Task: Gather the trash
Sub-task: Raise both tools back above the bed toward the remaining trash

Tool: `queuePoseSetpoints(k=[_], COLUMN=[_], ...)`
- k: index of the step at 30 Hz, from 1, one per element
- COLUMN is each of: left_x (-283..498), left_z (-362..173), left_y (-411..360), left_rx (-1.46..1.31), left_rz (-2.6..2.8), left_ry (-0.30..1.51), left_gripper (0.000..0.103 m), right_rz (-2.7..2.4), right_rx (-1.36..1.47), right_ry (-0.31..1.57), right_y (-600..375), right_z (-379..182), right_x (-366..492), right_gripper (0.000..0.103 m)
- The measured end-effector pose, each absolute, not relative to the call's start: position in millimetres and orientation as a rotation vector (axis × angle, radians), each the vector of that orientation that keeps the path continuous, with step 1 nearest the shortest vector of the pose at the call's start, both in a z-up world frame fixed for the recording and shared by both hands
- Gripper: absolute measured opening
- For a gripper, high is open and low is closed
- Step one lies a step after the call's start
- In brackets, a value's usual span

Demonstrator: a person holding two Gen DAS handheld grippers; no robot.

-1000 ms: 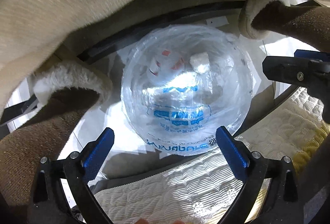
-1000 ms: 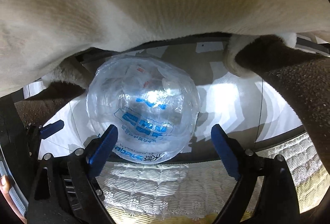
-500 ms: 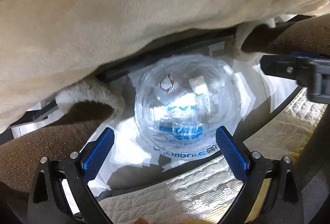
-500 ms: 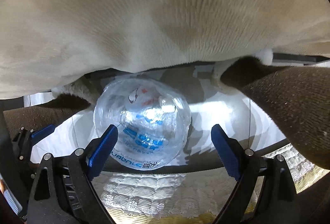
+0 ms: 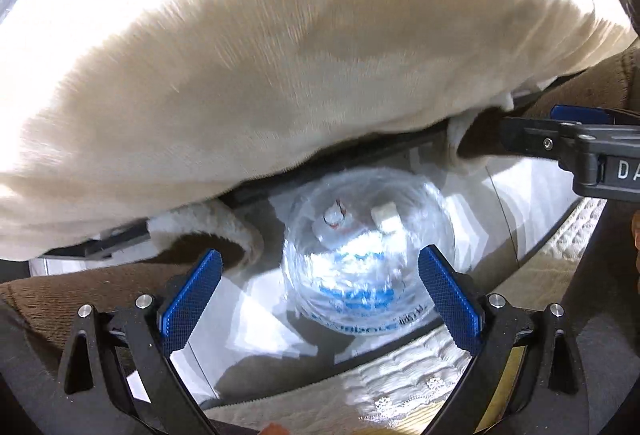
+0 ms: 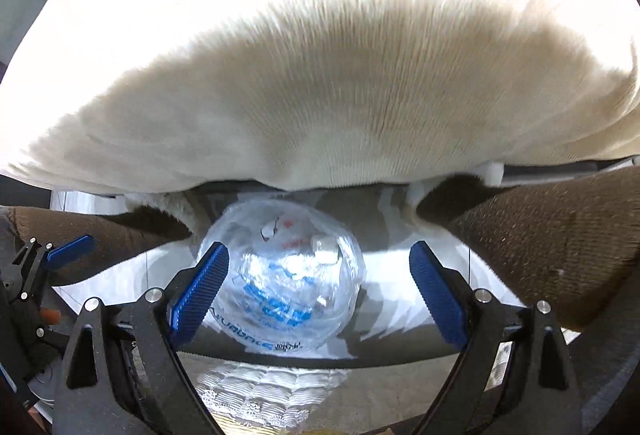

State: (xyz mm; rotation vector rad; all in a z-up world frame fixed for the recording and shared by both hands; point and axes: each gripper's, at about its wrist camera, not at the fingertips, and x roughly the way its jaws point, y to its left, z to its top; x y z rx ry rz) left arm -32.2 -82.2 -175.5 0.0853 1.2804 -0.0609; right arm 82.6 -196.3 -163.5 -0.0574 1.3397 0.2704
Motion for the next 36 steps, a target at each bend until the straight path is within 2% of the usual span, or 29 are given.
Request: queuePoseSetpoints(k=[20, 36], left_x=[-49.7, 44.2], left_z=[-75.7, -40.5], left_y=[-76.8, -24.8], left_rx=[0.014, 0.014], left_rz=[-0.107, -0.178], left_ry=[0.771, 0.713], left_gripper=[0.097, 0.097], right_rz=[0.348, 0.381], right_rx=[-0.133, -0.064], right_ry=[0.979, 0.85], right_y=[-203.8, -213.0], right_z=[-67.2, -29.8], right_x=[79.6, 176.9], right_gripper=[0.09, 0.09])
